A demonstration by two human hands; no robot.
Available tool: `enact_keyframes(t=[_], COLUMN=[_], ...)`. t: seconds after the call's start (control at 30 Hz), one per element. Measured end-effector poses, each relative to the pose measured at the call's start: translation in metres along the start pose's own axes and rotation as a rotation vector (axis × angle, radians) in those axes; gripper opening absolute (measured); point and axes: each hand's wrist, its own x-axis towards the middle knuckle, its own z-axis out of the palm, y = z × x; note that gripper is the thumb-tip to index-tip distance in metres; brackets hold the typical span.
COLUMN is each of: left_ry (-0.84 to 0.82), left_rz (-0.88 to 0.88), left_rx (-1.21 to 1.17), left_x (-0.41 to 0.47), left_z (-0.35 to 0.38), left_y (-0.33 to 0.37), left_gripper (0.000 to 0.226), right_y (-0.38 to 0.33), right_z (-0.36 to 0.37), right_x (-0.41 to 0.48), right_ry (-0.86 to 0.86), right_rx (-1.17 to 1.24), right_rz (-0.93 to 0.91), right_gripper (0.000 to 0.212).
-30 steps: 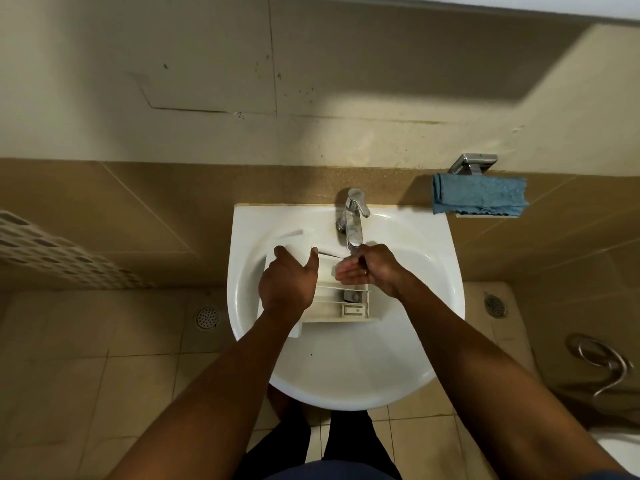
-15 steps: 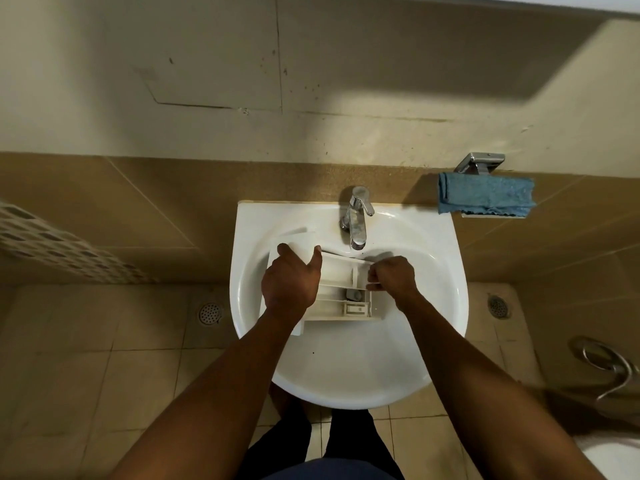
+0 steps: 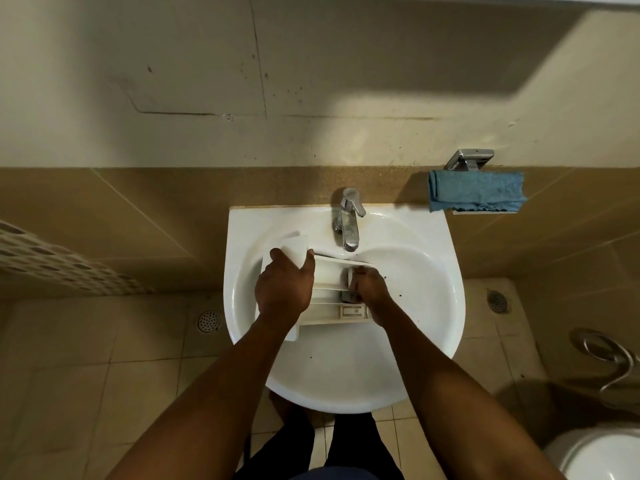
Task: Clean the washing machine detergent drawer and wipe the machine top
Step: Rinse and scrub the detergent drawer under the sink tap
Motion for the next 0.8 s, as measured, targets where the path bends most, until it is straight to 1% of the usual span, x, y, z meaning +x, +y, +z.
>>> enact_keyframes(t=[0.03,0.1,0.2,0.27,0.3,0.37,0.43,0.47,0.5,0.57,0.63,0.67,0.7,0.8], left_ry=[-0.005,-0.001,0.039,0.028,0.015,-0.021,-0.034,-0.035,-0.025,-0.007,0.0,0.005,0.018,0.033], left_rz=[0.006,0.004,0.014,0.01,0.003,-0.004,-0.005,-0.005,0.007,0.017,0.023,0.023,0.019,0.026], left_rx=[0.016,0.021,0.029,0.045,0.049,0.026,-0.051,-0.068,-0.038,0.054,0.059,0.054,0.058,0.067], left_x=[0.0,0.0,0.0,-0.001,-0.001,-0.001,0.001,0.0,0.0,-0.002,-0.004,-0.003,-0.002,-0.002], left_z=[-0.001,-0.002,-0.002,-0.003,-0.004,-0.007,-0.007,-0.007,-0.008,-0.009,-0.007,-0.006,-0.006,-0.007], left_y=[0.0,0.0,0.001,0.002,0.001,0.0,-0.003,-0.003,-0.002,0.001,0.003,0.003,0.002,0.001], left_gripper=[0.078,0.082,0.095,0.093,0.089,0.082,0.074,0.072,0.074,0.085,0.097,0.097,0.094,0.084], right_y=[0.0,0.001,0.0,-0.004,-0.005,-0.002,0.001,0.001,0.0,-0.003,-0.003,-0.003,-0.005,-0.009], right_z=[0.0,-0.005,-0.011,-0.011,-0.009,-0.005,-0.002,0.0,0.002,0.003,0.001,-0.001,-0.004,-0.011], right_x=[0.0,0.005,0.012,0.008,0.006,0.004,0.0,-0.002,-0.006,-0.012,-0.008,-0.004,-0.002,0.004], right_ry=[0.019,0.021,-0.028,-0.013,-0.012,-0.025,-0.026,-0.02,-0.015,-0.008,0.002,-0.006,-0.025,-0.074], right_rx=[-0.08,-0.24,-0.313,-0.211,-0.149,-0.016,0.144,0.167,0.133,-0.027,-0.178,-0.213,-0.222,-0.215], right_rz=[-0.013,-0.027,-0.069,-0.042,-0.031,-0.022,0.005,-0.005,-0.032,-0.073,-0.076,-0.071,-0.078,-0.051], right_gripper=[0.02,0.03,0.017,0.007,0.005,0.007,0.011,0.012,0.011,0.005,0.03,0.041,0.045,0.033])
